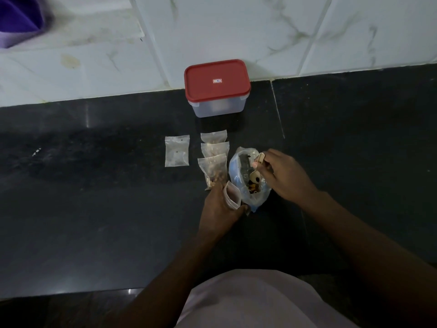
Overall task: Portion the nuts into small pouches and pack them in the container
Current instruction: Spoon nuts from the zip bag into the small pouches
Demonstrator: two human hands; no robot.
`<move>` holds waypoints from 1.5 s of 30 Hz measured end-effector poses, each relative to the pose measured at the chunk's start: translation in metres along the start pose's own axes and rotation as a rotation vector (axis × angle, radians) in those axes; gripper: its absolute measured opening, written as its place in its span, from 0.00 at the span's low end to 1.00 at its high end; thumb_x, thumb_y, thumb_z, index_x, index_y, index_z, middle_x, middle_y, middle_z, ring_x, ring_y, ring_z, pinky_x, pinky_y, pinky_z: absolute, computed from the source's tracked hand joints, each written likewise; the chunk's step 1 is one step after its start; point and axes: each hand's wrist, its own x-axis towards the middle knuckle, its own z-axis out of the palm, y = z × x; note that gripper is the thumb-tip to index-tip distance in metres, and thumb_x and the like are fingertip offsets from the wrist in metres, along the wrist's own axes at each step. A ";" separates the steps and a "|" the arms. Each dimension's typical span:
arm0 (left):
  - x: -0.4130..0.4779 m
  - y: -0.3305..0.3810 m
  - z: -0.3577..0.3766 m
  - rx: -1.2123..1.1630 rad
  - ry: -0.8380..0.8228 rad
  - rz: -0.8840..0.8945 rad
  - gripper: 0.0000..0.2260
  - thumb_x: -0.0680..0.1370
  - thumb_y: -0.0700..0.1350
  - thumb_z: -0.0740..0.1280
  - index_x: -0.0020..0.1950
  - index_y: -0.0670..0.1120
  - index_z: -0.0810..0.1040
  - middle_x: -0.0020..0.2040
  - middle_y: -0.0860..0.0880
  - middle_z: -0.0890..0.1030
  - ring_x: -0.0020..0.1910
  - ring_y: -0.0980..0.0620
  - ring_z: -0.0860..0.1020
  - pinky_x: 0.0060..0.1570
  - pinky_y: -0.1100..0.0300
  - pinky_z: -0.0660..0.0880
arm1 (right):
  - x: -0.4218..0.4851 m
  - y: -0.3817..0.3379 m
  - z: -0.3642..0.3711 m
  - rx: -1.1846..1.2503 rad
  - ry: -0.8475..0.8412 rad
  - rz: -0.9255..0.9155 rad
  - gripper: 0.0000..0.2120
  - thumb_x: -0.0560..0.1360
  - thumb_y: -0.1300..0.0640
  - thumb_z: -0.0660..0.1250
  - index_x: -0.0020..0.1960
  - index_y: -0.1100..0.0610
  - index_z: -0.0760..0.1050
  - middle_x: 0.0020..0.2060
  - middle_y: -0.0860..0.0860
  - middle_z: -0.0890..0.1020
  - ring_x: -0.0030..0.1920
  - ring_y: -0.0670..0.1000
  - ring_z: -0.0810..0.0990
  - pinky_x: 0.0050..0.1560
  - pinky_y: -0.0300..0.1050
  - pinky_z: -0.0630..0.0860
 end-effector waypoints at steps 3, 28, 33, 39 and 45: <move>-0.001 0.003 0.000 -0.016 0.003 -0.005 0.27 0.68 0.50 0.82 0.62 0.55 0.72 0.57 0.59 0.79 0.55 0.65 0.78 0.54 0.69 0.76 | -0.004 0.002 0.001 0.003 0.024 0.001 0.10 0.84 0.48 0.61 0.54 0.53 0.77 0.44 0.46 0.75 0.41 0.43 0.74 0.40 0.41 0.73; -0.002 0.005 -0.004 -0.134 0.005 0.003 0.21 0.70 0.48 0.81 0.59 0.55 0.76 0.53 0.57 0.83 0.52 0.66 0.81 0.49 0.72 0.77 | -0.012 0.001 0.019 0.681 0.086 0.730 0.13 0.80 0.48 0.69 0.42 0.53 0.84 0.37 0.50 0.87 0.31 0.45 0.78 0.39 0.44 0.73; -0.005 0.010 -0.007 -0.150 -0.004 0.010 0.21 0.71 0.48 0.80 0.59 0.55 0.75 0.52 0.57 0.82 0.52 0.67 0.80 0.49 0.73 0.76 | -0.012 0.002 0.016 0.779 0.108 0.754 0.13 0.82 0.50 0.66 0.43 0.56 0.82 0.36 0.51 0.84 0.34 0.47 0.78 0.35 0.44 0.73; -0.005 0.008 -0.008 -0.136 -0.006 0.009 0.20 0.71 0.46 0.80 0.58 0.53 0.76 0.53 0.56 0.82 0.52 0.64 0.81 0.48 0.71 0.77 | -0.019 0.013 0.010 0.934 0.149 0.732 0.12 0.82 0.51 0.65 0.50 0.58 0.83 0.37 0.50 0.83 0.37 0.48 0.77 0.36 0.43 0.72; -0.006 0.011 -0.015 -0.168 0.029 0.028 0.16 0.74 0.43 0.78 0.55 0.55 0.75 0.51 0.54 0.82 0.51 0.65 0.81 0.47 0.72 0.76 | -0.018 0.012 -0.005 1.073 0.206 0.690 0.11 0.83 0.52 0.64 0.51 0.56 0.82 0.39 0.51 0.83 0.37 0.46 0.78 0.37 0.43 0.72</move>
